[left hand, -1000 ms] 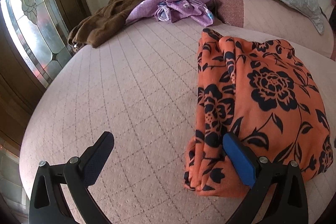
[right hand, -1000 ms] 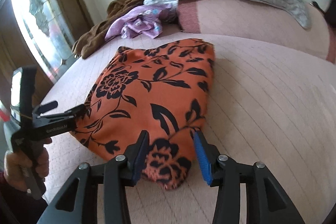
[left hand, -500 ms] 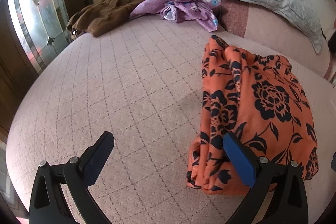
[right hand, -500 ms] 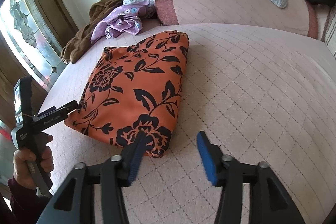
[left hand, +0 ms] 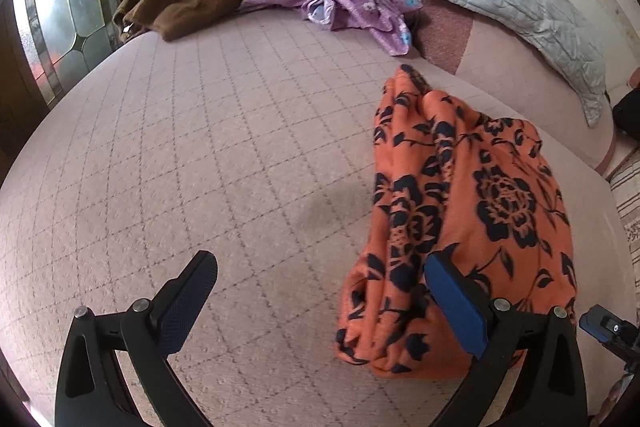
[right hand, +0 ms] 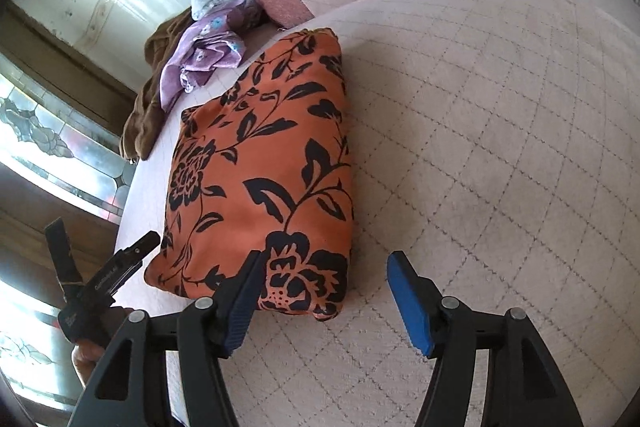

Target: Fold small clothes

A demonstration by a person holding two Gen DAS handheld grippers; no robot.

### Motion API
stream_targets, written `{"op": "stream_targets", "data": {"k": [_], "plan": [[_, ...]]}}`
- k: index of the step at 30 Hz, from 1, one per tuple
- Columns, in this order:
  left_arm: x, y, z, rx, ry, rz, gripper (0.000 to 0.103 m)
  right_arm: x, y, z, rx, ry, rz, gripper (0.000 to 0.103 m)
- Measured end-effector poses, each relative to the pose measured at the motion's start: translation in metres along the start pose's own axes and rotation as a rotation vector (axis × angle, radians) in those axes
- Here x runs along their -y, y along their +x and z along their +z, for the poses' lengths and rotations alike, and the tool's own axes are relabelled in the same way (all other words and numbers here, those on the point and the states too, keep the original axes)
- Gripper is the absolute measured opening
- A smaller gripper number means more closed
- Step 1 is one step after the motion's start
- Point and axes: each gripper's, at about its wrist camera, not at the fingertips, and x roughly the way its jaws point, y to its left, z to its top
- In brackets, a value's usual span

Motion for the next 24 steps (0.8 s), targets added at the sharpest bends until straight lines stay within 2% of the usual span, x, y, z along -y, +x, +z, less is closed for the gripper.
{"op": "stream_targets", "data": {"k": [2, 5, 7, 10, 14, 17, 21, 24], "plan": [[0.003, 0.0, 0.0, 0.006, 0.007, 0.0, 0.103, 0.002, -0.003, 0.001, 0.015, 0.005, 0.003, 0.067], [0.003, 0.002, -0.001, 0.006, 0.009, 0.016, 0.103, 0.0, -0.017, 0.006, 0.086, -0.009, 0.035, 0.067], [0.002, 0.006, 0.0, -0.003, 0.001, 0.037, 0.103, -0.011, -0.024, 0.012, 0.132, -0.044, 0.055, 0.067], [0.0, 0.011, 0.0, -0.022, -0.006, 0.055, 0.103, -0.029, -0.023, 0.025, 0.146, -0.079, 0.064, 0.067], [0.003, 0.02, -0.004, -0.058, 0.031, 0.083, 0.103, -0.044, 0.002, 0.038, 0.089, -0.083, 0.065, 0.067], [0.003, 0.02, -0.005, -0.064, 0.033, 0.078, 0.103, -0.043, 0.038, 0.037, -0.033, -0.064, 0.032, 0.067], [0.002, 0.015, -0.003, -0.046, 0.029, 0.077, 0.103, -0.05, 0.043, 0.04, -0.04, -0.095, -0.002, 0.067], [0.002, 0.01, 0.001, -0.02, 0.025, 0.069, 0.103, -0.056, 0.034, 0.052, -0.02, -0.089, 0.033, 0.067]]}}
